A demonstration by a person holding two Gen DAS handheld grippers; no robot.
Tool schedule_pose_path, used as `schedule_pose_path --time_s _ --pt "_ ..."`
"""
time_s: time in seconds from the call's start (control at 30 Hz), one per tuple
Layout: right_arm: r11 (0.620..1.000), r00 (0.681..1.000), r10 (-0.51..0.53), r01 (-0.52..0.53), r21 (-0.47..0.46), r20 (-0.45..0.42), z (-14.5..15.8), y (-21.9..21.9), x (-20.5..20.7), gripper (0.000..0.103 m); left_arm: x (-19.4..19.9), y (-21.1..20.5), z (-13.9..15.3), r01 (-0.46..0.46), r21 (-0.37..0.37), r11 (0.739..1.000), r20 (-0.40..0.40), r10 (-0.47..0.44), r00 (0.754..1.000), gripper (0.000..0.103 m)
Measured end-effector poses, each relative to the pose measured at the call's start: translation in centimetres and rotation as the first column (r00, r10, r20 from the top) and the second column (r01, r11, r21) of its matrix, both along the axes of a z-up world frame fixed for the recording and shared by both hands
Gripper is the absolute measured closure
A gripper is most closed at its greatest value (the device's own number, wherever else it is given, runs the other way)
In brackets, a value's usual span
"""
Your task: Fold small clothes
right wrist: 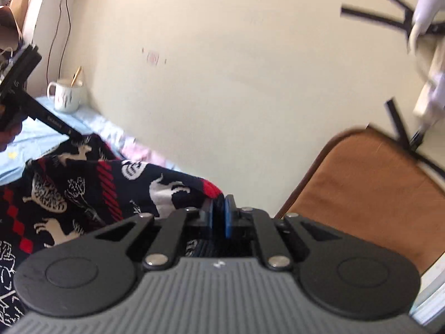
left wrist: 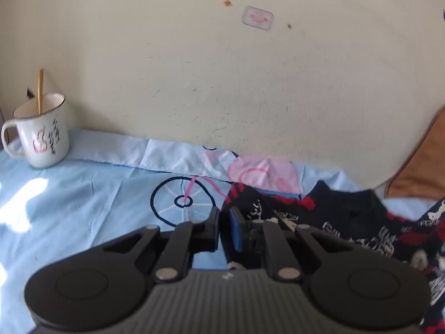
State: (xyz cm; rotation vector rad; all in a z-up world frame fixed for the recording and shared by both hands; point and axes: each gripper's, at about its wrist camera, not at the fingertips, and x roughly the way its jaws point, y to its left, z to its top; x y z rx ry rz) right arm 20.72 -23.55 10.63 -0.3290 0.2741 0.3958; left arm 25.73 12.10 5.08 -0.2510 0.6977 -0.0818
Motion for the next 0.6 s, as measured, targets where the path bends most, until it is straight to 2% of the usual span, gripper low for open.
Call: schedule_pose_path --time_s 0.03,0.1,0.13,0.17,0.2,0.23,0.3,0.37,0.4,0.43,0.5,0.57,0.6 --pt "1.0 0.999 0.006 -0.006 -0.012 0.037 0.3 -0.7 -0.9 0.092 -0.3 0.5 -0.5 -0.03 -0.033 0.999 0.007 0.03 1.0 0.099" --pt "0.997 0.998 0.056 -0.054 -0.05 0.039 -0.7 -2.1 -2.4 0.088 -0.5 0.5 -1.6 -0.104 0.013 0.995 0.009 0.103 0.995 0.1" --pt "0.994 0.996 0.086 -0.085 -0.069 0.01 -1.8 -2.7 -2.9 0.083 -0.2 0.7 -2.5 -0.106 0.028 0.994 -0.02 0.106 0.994 0.1" --pt "0.988 0.993 0.111 -0.115 -0.099 -0.042 -3.2 -3.1 -3.4 0.069 0.0 0.8 -3.3 -0.094 0.019 0.995 -0.058 0.095 0.994 0.1" --pt "0.983 0.989 0.118 -0.13 -0.133 -0.095 -4.6 -3.4 -3.8 0.063 0.2 1.1 -4.1 -0.084 0.002 0.996 -0.101 0.084 0.991 0.1" --pt "0.975 0.983 0.111 -0.137 -0.174 -0.148 -6.0 -3.5 -4.2 0.056 0.0 1.2 -4.3 -0.087 0.002 0.996 -0.088 0.086 0.992 0.096" --pt "0.965 0.973 0.098 -0.145 -0.216 -0.211 -7.7 -3.9 -5.1 0.056 -0.3 1.0 -3.9 -0.076 0.04 0.996 -0.078 0.079 0.994 0.096" --pt "0.976 0.972 0.091 -0.13 -0.176 -0.216 -7.4 -4.3 -5.6 0.056 -0.8 0.7 -2.9 -0.044 0.034 0.998 -0.055 0.046 0.997 0.091" --pt "0.983 0.975 0.088 -0.118 -0.137 -0.206 -6.8 -4.8 -5.3 0.055 -1.0 0.3 -2.4 -0.022 0.038 0.999 -0.043 0.023 0.999 0.078" --pt "0.99 0.978 0.084 -0.104 -0.094 -0.192 -6.1 -5.2 -4.9 0.053 -1.4 -0.3 -1.9 0.004 0.052 0.999 -0.022 -0.002 1.0 0.061" --pt "0.998 0.983 0.064 -0.064 0.003 -0.175 -5.1 -5.5 -3.8 0.046 -2.0 -1.8 -1.0 0.039 0.109 0.993 0.024 -0.042 0.999 0.047" --pt "0.997 0.981 0.031 -0.015 0.082 -0.193 -4.8 -5.8 -1.9 0.043 -2.1 -3.5 -0.9 0.076 0.175 0.982 0.032 -0.083 0.996 0.047" --pt "0.993 0.973 0.0 0.028 0.118 -0.231 -5.0 -5.7 -0.9 0.043 -2.1 -4.2 -1.0 0.093 0.205 0.974 0.027 -0.101 0.995 0.051"
